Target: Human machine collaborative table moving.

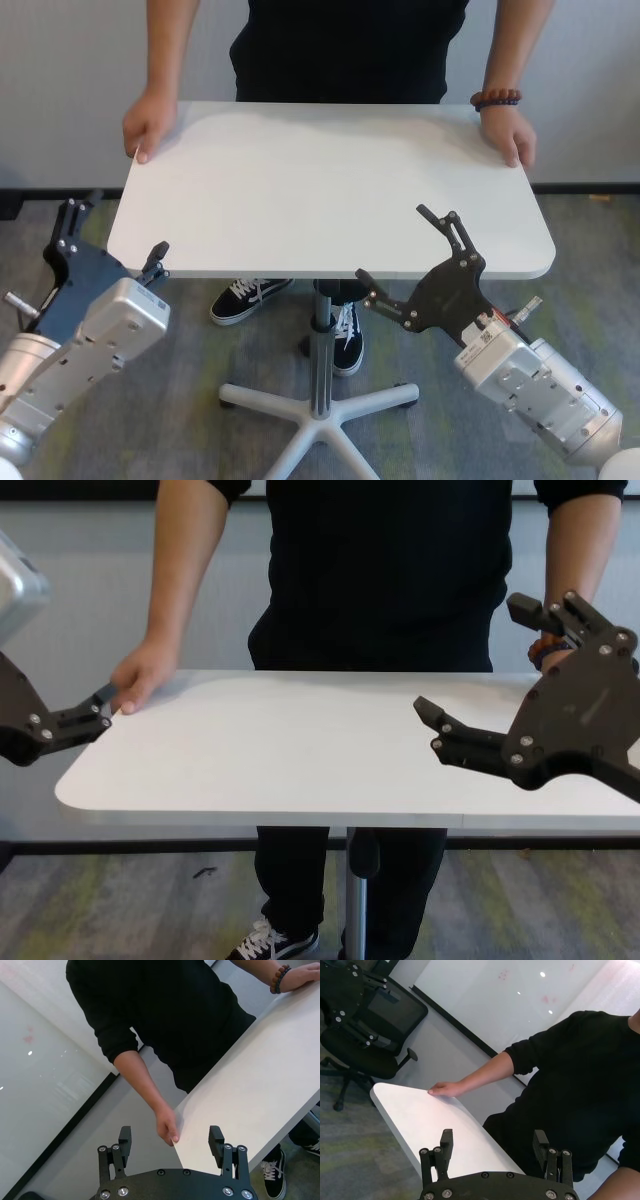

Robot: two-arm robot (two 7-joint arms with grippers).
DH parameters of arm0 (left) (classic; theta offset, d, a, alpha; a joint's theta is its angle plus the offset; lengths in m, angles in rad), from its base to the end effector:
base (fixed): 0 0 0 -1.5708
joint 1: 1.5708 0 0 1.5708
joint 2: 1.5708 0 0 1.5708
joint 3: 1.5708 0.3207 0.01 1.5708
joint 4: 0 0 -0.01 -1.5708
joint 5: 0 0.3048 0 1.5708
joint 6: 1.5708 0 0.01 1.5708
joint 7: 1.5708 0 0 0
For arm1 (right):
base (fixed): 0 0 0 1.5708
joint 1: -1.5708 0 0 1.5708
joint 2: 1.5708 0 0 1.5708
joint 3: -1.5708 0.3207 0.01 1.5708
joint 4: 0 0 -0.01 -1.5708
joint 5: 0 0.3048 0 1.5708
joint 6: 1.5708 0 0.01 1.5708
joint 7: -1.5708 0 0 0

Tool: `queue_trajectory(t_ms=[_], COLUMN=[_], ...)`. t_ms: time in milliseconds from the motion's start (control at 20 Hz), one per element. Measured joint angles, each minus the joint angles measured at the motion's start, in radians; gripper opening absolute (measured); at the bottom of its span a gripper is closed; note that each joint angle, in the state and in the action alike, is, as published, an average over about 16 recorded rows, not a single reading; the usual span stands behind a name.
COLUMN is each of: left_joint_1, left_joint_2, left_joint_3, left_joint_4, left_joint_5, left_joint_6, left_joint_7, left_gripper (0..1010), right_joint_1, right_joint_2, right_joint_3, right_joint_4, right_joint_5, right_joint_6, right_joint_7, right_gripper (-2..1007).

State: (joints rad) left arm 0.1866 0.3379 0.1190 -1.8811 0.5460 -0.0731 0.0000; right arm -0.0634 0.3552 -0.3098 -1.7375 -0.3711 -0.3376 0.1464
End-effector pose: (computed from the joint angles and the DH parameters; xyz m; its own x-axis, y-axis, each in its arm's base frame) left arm 0.2618 0.0420 -0.2863 0.0849 0.6544 0.7514 -0.9582 0.2604 -0.1186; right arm 0.2862 -0.0029 -0.3114 0.3840 -0.6415 0.6640 0.7703 0.6191 0.1526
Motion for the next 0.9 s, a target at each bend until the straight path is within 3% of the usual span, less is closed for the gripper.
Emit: queue_trajectory(t_ms=[900], left_joint_1=[-0.003], left_joint_2=[0.001], left_joint_3=[0.000], left_joint_4=[-0.001], left_joint_5=[-0.013], left_joint_6=[-0.003], left_joint_7=[-0.006], left_gripper=[1000], right_joint_1=[0.000], right_joint_2=[-0.001], right_joint_3=[0.004], right_joint_4=[0.001], right_joint_5=[0.003], right_joint_6=[0.002], right_joint_7=[-0.002], right_gripper=[1001])
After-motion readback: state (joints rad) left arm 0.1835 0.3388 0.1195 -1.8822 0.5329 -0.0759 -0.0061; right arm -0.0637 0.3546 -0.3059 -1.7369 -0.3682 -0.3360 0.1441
